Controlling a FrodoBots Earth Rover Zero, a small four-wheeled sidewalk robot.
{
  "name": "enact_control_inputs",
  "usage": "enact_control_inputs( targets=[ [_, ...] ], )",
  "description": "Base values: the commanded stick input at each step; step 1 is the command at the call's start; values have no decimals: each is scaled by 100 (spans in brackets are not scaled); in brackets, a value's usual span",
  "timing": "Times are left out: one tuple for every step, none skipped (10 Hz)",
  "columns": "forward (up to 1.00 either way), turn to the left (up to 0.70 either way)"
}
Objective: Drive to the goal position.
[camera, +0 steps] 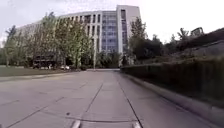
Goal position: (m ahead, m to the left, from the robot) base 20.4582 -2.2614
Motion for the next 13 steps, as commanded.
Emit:
enact_control_inputs(
  targets=[
    [70, 0],
    [70, 0],
    [70, 0],
    [70, 0],
    [70, 0],
    [70, 0],
    [70, 0],
    [70, 0],
    [70, 0],
    [70, 0],
    [70, 0],
    [70, 0],
    [70, 0]
  ],
)
